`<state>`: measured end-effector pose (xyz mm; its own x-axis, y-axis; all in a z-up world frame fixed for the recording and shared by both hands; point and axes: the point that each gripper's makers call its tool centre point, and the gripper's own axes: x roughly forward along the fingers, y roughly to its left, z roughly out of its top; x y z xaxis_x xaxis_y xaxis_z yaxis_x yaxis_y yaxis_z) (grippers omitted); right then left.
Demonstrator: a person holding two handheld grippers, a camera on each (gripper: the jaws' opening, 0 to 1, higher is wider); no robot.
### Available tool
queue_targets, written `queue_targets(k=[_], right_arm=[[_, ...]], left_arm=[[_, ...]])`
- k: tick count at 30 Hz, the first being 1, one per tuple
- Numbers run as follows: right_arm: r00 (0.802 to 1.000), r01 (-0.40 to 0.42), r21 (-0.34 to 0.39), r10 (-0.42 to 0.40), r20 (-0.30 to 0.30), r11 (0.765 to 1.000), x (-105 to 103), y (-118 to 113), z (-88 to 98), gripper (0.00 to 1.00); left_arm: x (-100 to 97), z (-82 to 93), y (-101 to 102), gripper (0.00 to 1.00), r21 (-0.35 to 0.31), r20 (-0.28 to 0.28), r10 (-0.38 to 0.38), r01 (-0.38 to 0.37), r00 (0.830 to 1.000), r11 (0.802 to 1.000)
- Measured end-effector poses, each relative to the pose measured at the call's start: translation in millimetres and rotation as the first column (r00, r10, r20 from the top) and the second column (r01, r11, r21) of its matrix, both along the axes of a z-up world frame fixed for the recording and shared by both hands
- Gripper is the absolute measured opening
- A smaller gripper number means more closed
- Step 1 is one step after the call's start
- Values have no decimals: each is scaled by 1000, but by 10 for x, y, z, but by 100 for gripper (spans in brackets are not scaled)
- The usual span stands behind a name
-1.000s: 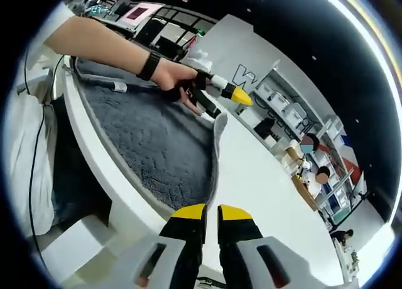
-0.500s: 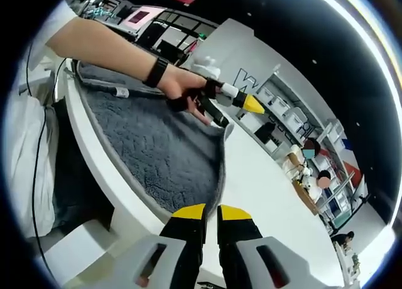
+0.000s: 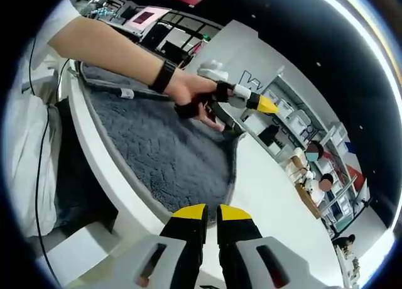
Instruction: Open the folded towel by lifting each exposed corner and separating the folded layers until the towel lies flat within the target outline without major curled edges
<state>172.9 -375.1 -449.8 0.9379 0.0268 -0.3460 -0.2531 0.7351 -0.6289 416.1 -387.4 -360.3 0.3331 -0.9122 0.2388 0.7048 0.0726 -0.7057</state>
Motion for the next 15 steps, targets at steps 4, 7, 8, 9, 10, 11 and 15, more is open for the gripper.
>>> queue_targets(k=[4,7,8,9,10,11,15], right_arm=[[1000,-5,-3,5,0,1000,9,17,-4,0],[1000,-8,-4,8,-8,1000,17,24,-25,1],[1000,-6,-7,6,-11,1000,18,22,-31,1],[1000,-4,-9,4,-13,1000,19,19,-37,1],[1000,-3,-12,3,-11,1000,19,18,-31,1],[1000,-2,-15,2,-9,1000,18,16,-25,1],[1000,-7,-8,7,-8,1000,14,24,-19,0]], left_arm=[[-49,-16,-31,87,-7,-13,-17,17,1000,1000],[-46,-71,-55,88,27,-1,-17,17,1000,999],[-35,-90,-64,88,35,-7,-21,21,1000,999],[-25,-109,-72,89,43,-14,-25,25,1000,999],[-14,-146,-78,89,56,-25,-26,28,999,998],[-3,-183,-84,89,69,-36,-27,30,999,997],[-34,-208,-95,85,81,-22,-28,29,999,996]])
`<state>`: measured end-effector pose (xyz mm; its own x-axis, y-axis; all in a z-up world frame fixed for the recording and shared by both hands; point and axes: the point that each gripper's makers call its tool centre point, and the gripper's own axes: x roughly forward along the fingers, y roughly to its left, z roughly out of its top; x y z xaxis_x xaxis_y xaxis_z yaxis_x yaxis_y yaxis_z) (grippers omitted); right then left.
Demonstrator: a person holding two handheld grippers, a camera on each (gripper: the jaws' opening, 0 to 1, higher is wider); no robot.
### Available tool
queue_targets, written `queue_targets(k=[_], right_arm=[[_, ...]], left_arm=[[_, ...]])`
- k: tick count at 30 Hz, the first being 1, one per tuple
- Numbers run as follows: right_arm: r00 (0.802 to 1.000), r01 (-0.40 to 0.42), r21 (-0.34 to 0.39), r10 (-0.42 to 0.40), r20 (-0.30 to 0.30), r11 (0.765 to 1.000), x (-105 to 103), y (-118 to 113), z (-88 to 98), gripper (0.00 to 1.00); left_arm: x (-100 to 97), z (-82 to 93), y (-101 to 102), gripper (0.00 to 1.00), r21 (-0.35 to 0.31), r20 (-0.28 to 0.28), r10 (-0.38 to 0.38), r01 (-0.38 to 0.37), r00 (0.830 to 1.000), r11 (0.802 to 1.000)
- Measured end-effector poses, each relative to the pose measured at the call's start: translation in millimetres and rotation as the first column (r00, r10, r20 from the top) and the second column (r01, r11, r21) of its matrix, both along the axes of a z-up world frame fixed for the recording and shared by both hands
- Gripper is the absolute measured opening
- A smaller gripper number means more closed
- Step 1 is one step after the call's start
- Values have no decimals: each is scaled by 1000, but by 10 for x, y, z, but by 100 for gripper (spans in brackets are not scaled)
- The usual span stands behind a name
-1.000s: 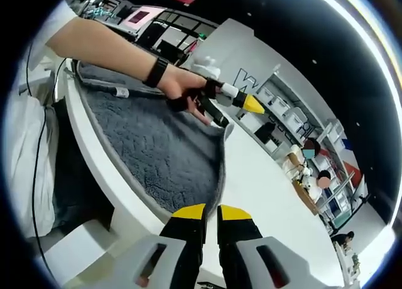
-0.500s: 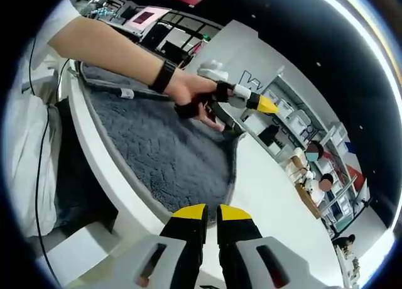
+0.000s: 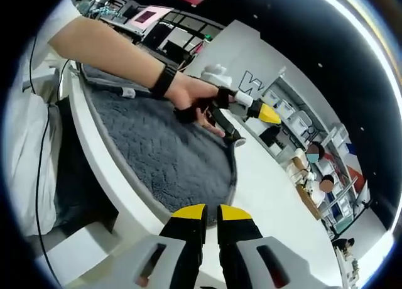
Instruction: Open the folded towel by lifting each exposed corner and separating the folded layers until the towel lies flat within the target outline without major curled edges
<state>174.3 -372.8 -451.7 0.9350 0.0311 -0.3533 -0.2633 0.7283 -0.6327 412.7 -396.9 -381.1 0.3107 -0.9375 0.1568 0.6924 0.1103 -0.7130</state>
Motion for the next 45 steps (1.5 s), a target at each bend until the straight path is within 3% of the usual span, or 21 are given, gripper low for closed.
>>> queue_targets(k=[2,4,5,8,10,11,15,19,22,28,45], right_arm=[[1000,2,-2,-2,-2,1000,5,-9,-10,0],[1000,2,-2,-2,-1,1000,10,-8,-12,0],[1000,-2,-4,2,-2,1000,11,4,-15,0],[1000,-5,-2,5,4,1000,14,9,3,0],[1000,-2,1,2,6,1000,19,-1,5,1],[1000,2,-3,-2,0,1000,16,-10,-4,1],[1000,-6,-5,6,0,1000,27,5,-13,1],[1000,-6,-4,6,7,1000,30,4,5,1],[1000,-5,-9,5,13,1000,31,4,20,1],[995,-78,51,75,59,996,93,122,54,0],[997,-74,106,74,-3,992,94,87,-100,1]], left_arm=[[-46,-7,-46,78,34,39,-70,68,997,997],[-112,-55,-13,82,77,35,-92,89,995,993],[-148,59,27,85,35,97,-76,72,992,997],[-134,119,54,86,-1,93,-67,68,993,998],[-87,196,109,91,-43,128,1,4,992,999],[-98,268,183,95,-98,166,89,-73,982,993],[-183,149,81,96,-30,97,-2,5,995,1000],[-286,108,96,94,-10,144,-13,14,989,1000],[-366,78,71,91,-23,100,-52,55,994,998],[-339,55,11,91,-6,109,-43,44,993,999],[-150,-74,-110,92,6,58,-27,27,998,1000]])
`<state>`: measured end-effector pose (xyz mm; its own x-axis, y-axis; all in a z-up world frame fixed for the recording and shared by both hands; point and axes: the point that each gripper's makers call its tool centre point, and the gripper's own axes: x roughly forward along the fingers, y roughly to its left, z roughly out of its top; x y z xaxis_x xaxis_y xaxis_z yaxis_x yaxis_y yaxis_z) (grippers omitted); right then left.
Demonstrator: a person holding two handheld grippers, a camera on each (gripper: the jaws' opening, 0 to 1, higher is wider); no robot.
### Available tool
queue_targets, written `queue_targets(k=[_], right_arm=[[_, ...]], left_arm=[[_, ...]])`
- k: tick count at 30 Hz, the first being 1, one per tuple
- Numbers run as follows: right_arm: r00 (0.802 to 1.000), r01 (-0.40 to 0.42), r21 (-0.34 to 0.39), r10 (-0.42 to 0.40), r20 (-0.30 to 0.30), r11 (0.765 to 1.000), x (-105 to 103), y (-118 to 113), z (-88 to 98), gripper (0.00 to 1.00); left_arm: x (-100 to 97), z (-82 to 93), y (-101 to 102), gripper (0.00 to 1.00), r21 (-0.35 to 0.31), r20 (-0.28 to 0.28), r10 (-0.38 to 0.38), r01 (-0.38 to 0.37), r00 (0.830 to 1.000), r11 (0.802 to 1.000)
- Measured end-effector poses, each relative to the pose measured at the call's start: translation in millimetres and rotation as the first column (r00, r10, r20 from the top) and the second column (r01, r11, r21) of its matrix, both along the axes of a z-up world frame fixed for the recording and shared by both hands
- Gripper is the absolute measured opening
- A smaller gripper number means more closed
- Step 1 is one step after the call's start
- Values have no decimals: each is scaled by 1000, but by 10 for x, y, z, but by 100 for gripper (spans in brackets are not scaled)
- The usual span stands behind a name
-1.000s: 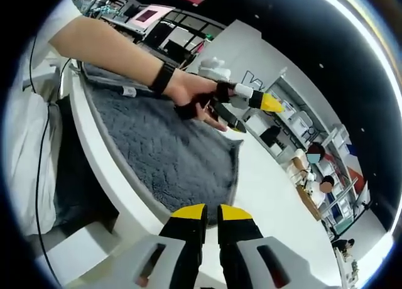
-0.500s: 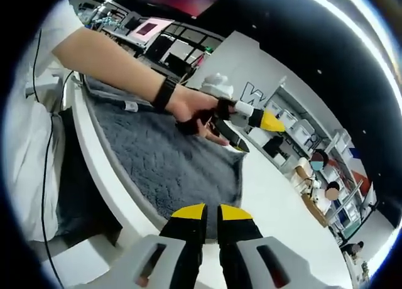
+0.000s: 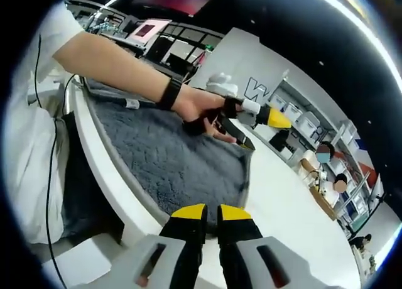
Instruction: Open the folded towel by lifting each exposed corner and separating the folded layers until the towel lies flat within the target outline without major curled edges
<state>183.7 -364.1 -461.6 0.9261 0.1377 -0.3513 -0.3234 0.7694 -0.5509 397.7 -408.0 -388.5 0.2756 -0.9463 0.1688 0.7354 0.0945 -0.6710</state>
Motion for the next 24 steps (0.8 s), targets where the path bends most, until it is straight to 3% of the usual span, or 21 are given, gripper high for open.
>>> queue_targets(k=[5,24], right_arm=[[1000,17,12,-17,-2,1000,-45,-54,8,1],[999,20,26,-19,-46,999,-68,-88,-79,0]], left_arm=[[72,-19,-52,92,25,7,-9,9,1000,1000],[33,-288,-158,93,128,-24,-33,36,999,991]])
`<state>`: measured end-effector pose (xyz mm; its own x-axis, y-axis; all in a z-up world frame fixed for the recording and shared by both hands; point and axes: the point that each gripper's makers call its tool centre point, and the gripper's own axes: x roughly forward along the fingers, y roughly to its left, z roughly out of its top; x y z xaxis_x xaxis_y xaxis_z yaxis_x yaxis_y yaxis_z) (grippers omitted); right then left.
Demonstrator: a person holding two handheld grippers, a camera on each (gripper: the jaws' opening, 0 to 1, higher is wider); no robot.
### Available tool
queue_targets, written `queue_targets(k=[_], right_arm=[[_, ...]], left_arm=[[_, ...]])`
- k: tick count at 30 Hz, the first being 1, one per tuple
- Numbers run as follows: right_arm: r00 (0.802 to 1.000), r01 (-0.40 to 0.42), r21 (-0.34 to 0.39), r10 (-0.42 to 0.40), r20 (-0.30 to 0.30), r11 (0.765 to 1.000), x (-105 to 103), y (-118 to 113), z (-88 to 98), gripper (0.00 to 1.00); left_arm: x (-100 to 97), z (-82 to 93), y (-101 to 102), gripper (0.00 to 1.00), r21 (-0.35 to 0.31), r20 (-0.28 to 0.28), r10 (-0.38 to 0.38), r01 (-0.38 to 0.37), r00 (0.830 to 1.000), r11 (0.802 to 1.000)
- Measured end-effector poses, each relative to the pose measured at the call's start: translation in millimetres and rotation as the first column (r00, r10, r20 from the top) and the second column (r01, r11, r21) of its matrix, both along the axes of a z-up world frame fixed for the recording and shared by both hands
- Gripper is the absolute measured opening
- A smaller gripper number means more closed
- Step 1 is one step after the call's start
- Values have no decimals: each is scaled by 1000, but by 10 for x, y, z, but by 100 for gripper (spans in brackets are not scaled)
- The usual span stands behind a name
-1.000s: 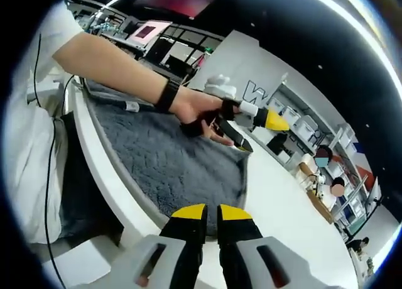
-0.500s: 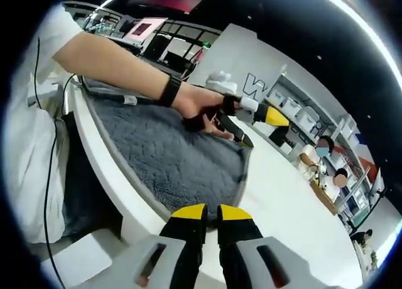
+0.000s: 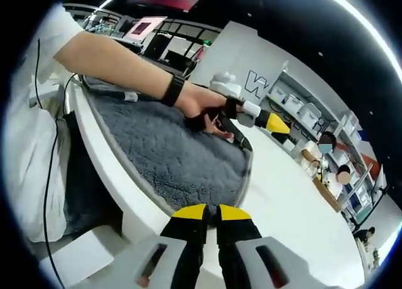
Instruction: Open the folded towel by lifting each exposed corner and separating the folded layers until the towel lies flat within the target outline without major curled edges
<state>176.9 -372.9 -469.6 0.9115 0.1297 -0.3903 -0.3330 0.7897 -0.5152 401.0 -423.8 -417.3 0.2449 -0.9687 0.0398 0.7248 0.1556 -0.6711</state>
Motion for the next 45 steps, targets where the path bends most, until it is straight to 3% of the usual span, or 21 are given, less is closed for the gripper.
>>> queue_targets(k=[6,14,19,26,45], right_arm=[[1000,-10,5,10,-11,1000,11,17,-27,0],[998,-12,56,8,70,998,36,35,164,2],[996,-25,40,22,85,999,68,92,203,2],[994,-70,29,67,87,997,114,229,226,2],[985,-135,67,127,113,989,211,436,312,3]], left_arm=[[-54,18,13,93,0,16,-13,13,1000,1000],[-220,176,134,93,-22,51,-28,29,998,999],[-274,276,210,92,-43,66,-44,47,997,998],[-362,435,369,91,-68,102,-53,60,993,996],[-549,616,720,89,-69,189,-54,68,980,995]])
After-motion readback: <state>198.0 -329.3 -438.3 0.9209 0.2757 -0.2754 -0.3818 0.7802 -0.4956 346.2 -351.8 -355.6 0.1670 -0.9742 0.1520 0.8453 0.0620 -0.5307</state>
